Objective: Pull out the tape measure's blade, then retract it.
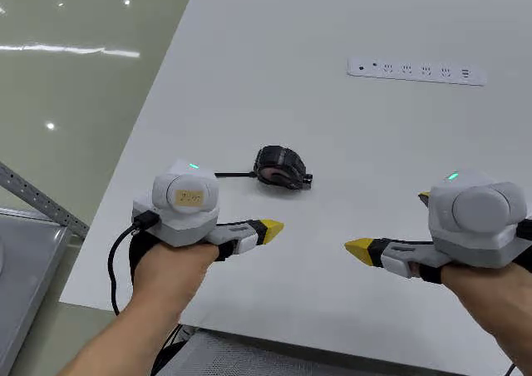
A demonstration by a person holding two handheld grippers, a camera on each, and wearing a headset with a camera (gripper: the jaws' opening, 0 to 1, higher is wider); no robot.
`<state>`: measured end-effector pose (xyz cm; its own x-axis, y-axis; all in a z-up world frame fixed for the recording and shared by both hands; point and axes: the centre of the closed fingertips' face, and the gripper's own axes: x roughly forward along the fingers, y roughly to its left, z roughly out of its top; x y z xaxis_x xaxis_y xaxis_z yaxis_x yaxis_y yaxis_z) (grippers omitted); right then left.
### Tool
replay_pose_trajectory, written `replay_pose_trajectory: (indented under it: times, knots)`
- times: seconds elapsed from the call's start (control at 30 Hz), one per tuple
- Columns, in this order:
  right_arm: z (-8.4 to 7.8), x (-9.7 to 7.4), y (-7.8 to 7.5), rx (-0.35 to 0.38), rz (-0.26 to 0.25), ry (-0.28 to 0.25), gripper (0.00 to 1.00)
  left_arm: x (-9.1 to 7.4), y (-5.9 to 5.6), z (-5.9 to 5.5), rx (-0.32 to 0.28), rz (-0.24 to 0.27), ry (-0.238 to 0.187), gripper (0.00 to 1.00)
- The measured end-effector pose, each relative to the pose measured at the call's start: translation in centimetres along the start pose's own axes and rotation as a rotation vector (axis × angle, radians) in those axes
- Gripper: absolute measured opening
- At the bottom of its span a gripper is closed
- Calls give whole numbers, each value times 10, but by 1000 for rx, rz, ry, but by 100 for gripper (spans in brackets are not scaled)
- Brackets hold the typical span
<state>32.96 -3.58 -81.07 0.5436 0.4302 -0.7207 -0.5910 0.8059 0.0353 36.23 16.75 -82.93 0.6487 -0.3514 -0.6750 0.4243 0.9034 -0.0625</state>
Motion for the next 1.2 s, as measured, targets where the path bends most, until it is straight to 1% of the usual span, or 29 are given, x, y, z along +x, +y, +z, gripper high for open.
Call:
replay_pose_trajectory:
  times: [0.17, 0.27, 0.57, 0.9, 1.1, 1.2]
  knots:
    - [2, 5, 0, -23, 11, 1, 84, 5, 5, 4, 6, -5, -4, 96]
    - [3, 9, -2, -44, 13, 6, 84, 9, 8, 5, 15, -6, 1, 95]
    - [7, 22, -8, -69, 24, 14, 83, 20, 16, 6, 39, -9, 17, 95]
    - [10, 35, -11, -107, 44, 29, 83, 31, 18, 7, 61, -21, 26, 94]
    - [11, 44, -13, -131, 56, 37, 83, 38, 20, 10, 77, -28, 28, 93]
    - [12, 48, -13, -143, 63, 41, 82, 40, 19, 13, 88, -33, 29, 93]
